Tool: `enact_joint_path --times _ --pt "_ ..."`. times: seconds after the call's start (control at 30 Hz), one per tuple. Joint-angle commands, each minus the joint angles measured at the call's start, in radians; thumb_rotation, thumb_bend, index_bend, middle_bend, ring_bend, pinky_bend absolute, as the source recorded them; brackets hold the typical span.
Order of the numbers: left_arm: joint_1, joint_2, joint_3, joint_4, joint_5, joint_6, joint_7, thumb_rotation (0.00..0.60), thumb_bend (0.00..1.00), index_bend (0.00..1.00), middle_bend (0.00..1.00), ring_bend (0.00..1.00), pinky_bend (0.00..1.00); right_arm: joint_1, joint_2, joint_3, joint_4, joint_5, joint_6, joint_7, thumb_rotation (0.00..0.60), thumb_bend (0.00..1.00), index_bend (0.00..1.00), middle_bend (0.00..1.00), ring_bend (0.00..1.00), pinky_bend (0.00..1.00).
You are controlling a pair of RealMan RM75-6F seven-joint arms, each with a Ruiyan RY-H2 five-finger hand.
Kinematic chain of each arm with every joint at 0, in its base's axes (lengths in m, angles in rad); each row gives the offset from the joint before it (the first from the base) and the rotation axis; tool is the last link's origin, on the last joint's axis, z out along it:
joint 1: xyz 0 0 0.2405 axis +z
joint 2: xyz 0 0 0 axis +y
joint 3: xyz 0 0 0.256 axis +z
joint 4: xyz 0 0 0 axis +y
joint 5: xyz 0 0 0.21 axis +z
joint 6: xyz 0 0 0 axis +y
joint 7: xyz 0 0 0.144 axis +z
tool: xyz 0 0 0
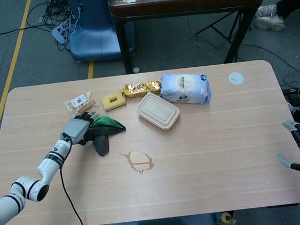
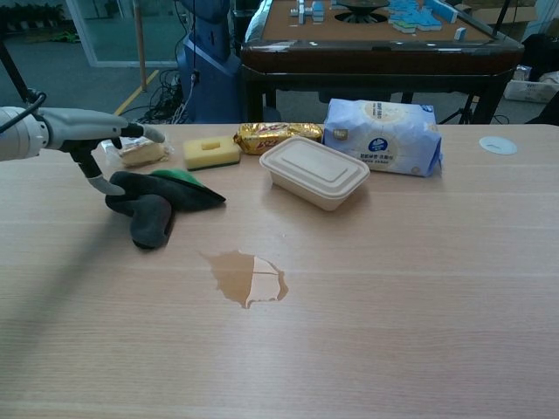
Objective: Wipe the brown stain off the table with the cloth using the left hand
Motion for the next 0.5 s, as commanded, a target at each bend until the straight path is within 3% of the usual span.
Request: enact_joint_path --times 0.03,0.5 --pt "-0.025 -0.041 -0.009 0.049 -0.034 -0.022 0.011 0.600 0.22 0.00 0.00 0.00 0.15 -0.001 0.000 0.000 0.001 0.003 -0.002 0.001 0.600 0.24 0.15 0.20 0.23 0.28" --pt "-0.091 -0.105 0.027 0.111 -0.088 -0.122 0.093 0.600 0.22 0.02 0.00 0.00 0.15 -0.006 -0.001 0.001 0.016 0.016 -0.007 0.023 0.600 0.24 0.15 0.20 0.23 0.28"
